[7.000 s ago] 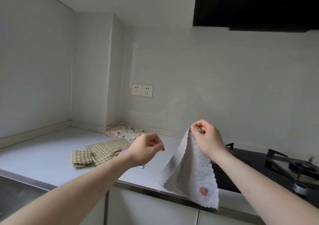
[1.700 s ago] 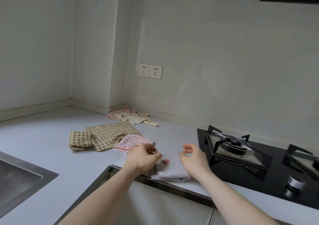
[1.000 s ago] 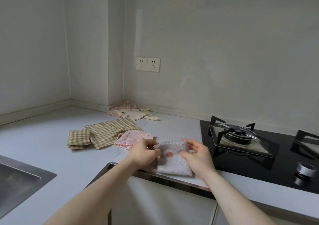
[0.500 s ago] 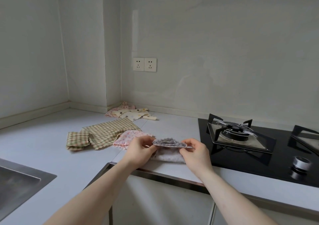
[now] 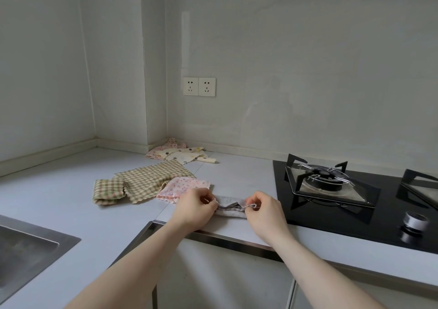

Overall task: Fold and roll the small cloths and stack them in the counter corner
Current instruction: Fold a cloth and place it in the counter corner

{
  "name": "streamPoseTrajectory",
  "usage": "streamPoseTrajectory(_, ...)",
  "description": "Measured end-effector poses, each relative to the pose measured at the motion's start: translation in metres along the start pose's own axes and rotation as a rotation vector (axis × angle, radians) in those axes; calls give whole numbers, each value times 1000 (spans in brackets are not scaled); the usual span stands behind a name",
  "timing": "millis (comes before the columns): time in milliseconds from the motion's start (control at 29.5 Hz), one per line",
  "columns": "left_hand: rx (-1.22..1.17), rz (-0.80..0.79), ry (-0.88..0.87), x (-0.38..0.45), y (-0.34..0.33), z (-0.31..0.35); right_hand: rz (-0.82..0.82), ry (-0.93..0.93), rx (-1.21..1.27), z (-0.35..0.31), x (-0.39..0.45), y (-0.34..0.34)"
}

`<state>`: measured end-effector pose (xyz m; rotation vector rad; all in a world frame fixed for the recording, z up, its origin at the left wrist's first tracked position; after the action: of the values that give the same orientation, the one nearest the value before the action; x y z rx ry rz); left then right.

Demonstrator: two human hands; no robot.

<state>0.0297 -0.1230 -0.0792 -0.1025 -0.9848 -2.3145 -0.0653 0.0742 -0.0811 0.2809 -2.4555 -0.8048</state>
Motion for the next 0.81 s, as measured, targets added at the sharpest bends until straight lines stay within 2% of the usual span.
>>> streamPoseTrajectory(68,61,-10,-9,-1,-1,3,-16,-30,6,3,1,-2)
streamPoseTrajectory(237,39,36,1,-1,0,0,-10,-84,-9,6,4,-3)
streamPoseTrajectory(406,128,94,-33,1,3,1,8,-37,-84,8,7,-5)
streamPoseTrajectory(812,-31,-18,-33,4,-1,-5,-127,-3,-199,0,2,-15)
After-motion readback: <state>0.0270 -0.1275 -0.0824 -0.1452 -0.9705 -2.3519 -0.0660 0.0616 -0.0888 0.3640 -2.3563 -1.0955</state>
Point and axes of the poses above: each hand's wrist, its own x-axis towards the middle knuckle, its own y-axis out of the back of the hand, z = x × y, the point moved 10 cm from there along x, towards the middle knuckle, and after that the axes turned 2 degrees about y, right-handed, at the moved point
